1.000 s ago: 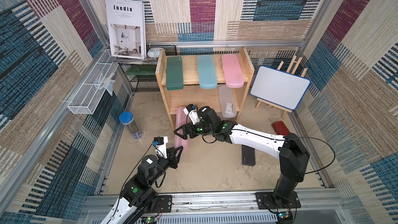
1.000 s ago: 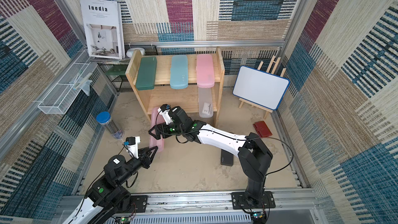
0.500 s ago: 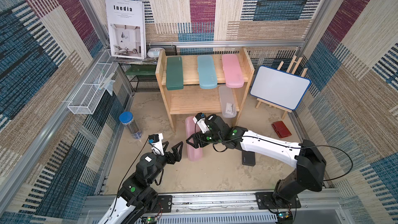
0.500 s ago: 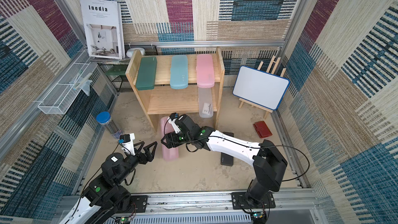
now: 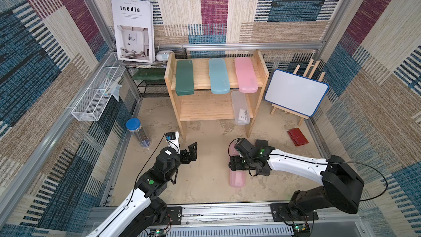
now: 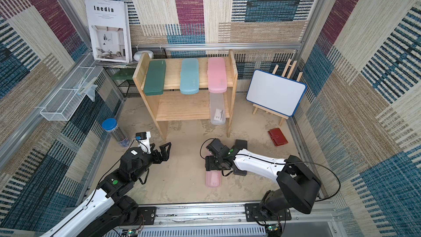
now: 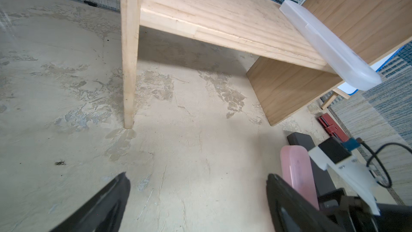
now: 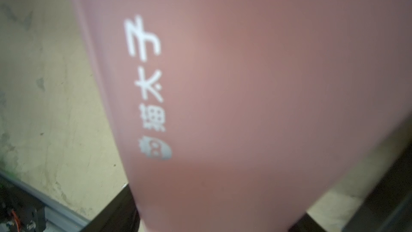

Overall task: Remove the pencil cases from the shelf
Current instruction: Place the pencil case at the center of the board.

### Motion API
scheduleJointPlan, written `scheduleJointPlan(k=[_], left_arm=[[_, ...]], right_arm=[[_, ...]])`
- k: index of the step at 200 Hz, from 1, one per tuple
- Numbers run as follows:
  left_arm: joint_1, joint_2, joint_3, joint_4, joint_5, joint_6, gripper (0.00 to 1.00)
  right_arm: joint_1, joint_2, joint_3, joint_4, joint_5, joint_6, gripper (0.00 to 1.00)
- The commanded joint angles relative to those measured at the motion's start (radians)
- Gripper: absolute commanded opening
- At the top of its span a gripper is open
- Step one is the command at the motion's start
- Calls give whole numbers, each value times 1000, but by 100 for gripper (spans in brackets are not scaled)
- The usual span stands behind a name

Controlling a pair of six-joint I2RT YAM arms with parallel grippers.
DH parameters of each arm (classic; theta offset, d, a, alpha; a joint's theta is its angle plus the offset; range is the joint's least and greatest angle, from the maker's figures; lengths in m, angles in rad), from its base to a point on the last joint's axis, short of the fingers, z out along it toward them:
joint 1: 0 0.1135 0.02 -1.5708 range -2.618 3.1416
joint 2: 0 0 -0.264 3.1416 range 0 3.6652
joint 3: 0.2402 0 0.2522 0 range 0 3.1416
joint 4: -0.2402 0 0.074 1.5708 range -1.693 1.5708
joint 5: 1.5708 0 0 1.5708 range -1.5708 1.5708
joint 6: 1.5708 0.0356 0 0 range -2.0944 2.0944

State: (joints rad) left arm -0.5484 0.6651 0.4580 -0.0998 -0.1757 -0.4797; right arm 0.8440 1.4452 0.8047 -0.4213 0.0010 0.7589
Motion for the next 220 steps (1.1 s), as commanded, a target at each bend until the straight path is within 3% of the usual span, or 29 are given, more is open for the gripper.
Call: scheduleJointPlan(k=[1,61,86,106,153,189,220], left_arm=[[1,29,7,55,19,8,99],[1,45,-8,66,4,4,99],[1,48,-8,64,-2,11,99],[1,66,3,63,-3,15,99],[1,184,124,3,18,18,99],[1,301,202,123,161,59,99],[1,434,283,333,400,-106,99]], right_arm=[[-66,29,10,-19,8,-35,68],[-165,193,95,-60,2,-181,71],[-171,215,117,-65,4,-199,87],[-170,182,127,-83,23,-204,100],[-171,-11,95,-167,85,-176,99],[-171,-156,46,-148,162,-162,99],[-171,-281,57,-148,266,-152,99]])
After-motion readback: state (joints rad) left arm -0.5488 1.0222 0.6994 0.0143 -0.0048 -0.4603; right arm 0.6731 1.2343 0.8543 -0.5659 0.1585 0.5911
